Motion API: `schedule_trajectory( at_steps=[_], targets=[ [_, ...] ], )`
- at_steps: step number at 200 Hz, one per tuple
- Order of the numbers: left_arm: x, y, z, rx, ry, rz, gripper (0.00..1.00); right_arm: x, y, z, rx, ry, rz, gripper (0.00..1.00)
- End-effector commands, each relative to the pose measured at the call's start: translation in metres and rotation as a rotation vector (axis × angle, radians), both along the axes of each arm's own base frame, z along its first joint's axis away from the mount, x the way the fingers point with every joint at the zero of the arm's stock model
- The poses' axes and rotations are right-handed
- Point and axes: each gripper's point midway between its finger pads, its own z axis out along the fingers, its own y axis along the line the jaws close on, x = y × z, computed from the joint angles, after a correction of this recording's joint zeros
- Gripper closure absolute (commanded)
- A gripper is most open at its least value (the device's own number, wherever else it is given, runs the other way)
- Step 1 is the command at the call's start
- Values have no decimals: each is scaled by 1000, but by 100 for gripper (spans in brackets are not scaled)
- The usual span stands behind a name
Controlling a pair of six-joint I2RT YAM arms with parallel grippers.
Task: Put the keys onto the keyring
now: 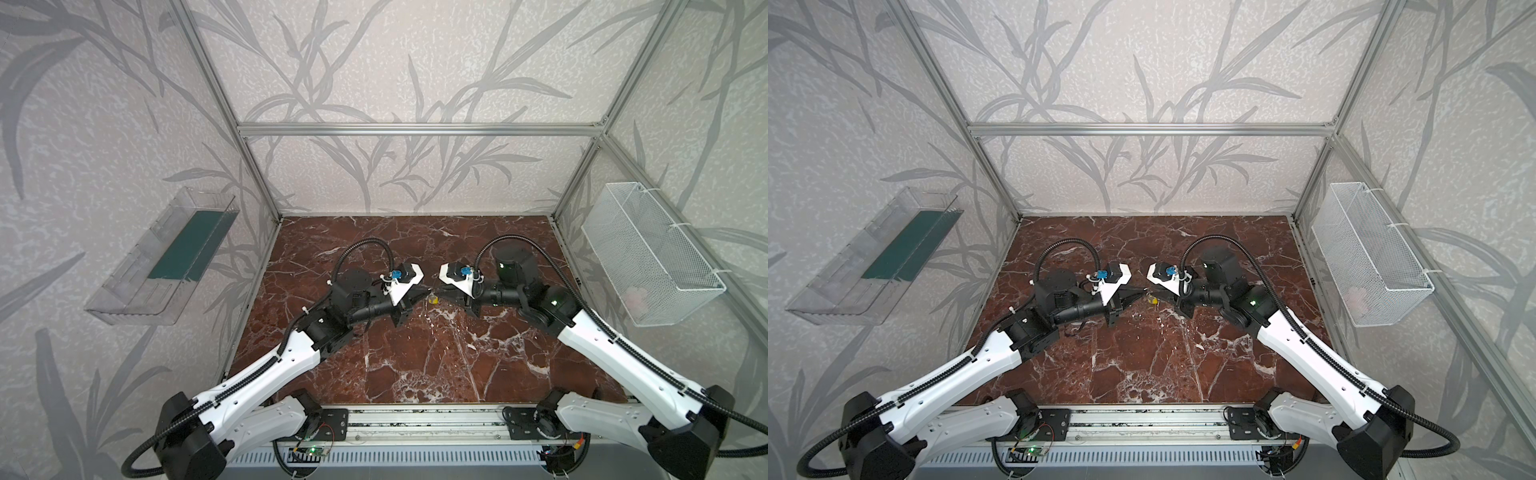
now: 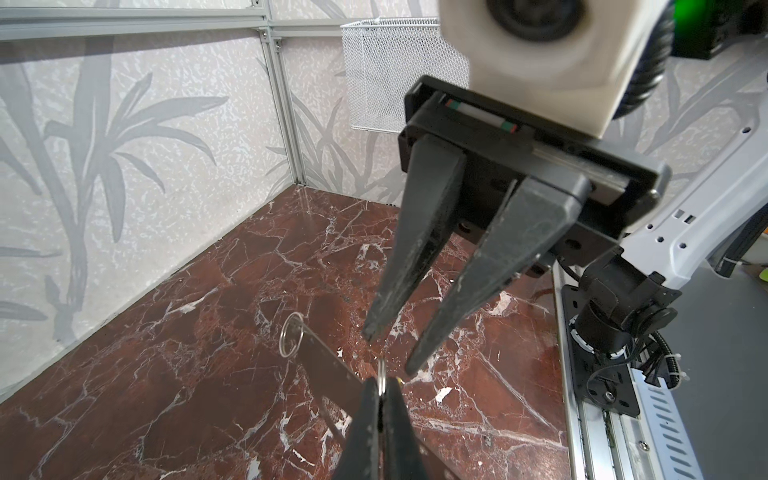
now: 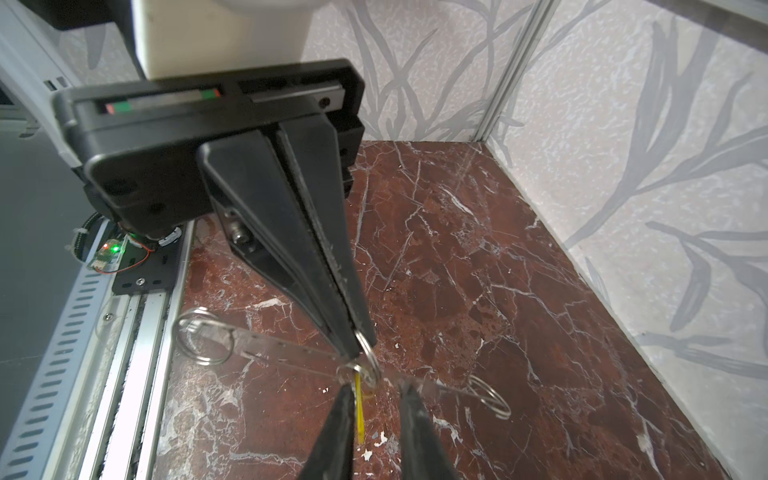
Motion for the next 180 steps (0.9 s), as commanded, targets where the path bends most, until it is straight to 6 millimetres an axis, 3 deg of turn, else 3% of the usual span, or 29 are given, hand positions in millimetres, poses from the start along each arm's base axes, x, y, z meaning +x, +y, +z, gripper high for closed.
schedule_trajectory(
  at_steps=[1,56,136,180],
  targets=[
    [-2,3,30,-95,-70,10,100,5,-5,27,120,-41,-83,77],
    [-5,4,36,-137,-68,3,100,-2,1,22,186,33,-55,79],
    [-15,7,45,-169,-78,-25,100,-5,26,16,210,93,41,82],
    [-18,8,48,-188,-87,-35,100,-9,29,13,209,103,66,74]
  ],
)
